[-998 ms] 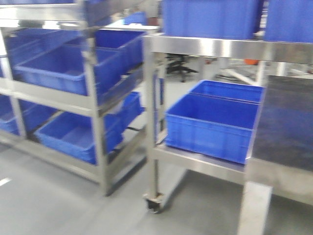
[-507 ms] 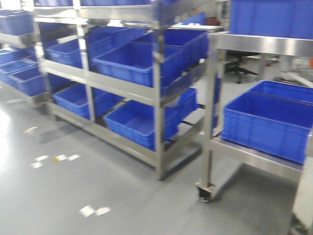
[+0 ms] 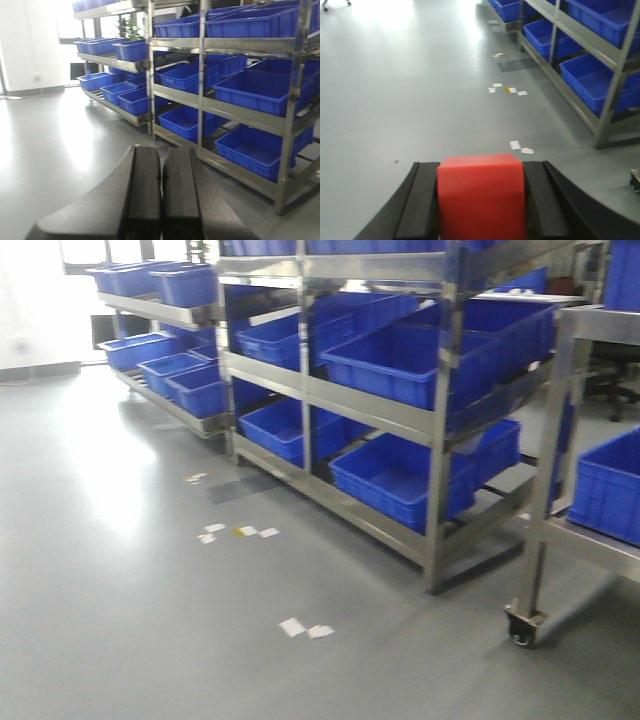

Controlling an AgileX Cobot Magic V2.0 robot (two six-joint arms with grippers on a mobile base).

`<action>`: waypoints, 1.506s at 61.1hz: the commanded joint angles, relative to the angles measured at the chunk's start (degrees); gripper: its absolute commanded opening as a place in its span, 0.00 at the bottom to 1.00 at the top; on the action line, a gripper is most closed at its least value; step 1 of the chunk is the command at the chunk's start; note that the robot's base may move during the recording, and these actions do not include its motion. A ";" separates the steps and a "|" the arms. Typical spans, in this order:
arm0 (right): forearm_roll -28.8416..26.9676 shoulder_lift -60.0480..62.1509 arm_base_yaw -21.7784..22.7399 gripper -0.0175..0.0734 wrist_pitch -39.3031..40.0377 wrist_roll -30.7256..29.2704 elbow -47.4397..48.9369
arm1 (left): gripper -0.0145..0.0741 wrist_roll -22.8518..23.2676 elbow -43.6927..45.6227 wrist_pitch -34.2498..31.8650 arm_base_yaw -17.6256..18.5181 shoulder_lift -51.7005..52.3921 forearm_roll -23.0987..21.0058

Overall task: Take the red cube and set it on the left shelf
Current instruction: 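Drive the base away from the table, keeping the cube in the right gripper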

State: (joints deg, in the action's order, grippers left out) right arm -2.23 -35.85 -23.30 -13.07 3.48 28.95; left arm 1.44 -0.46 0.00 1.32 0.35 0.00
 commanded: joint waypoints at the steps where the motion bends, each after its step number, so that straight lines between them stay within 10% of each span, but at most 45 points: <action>1: 0.50 0.06 0.22 0.25 4.86 -0.13 1.68 | 0.28 -0.01 -1.41 -4.95 -0.11 0.82 0.00; 92: 0.50 0.06 0.22 0.25 4.86 -0.13 1.68 | 0.28 -0.01 -1.41 -4.95 -0.11 0.82 0.00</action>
State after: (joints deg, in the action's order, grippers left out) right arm -2.23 -35.85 -23.30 -13.07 3.48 28.95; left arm 1.44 -0.46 0.00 1.32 0.35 0.00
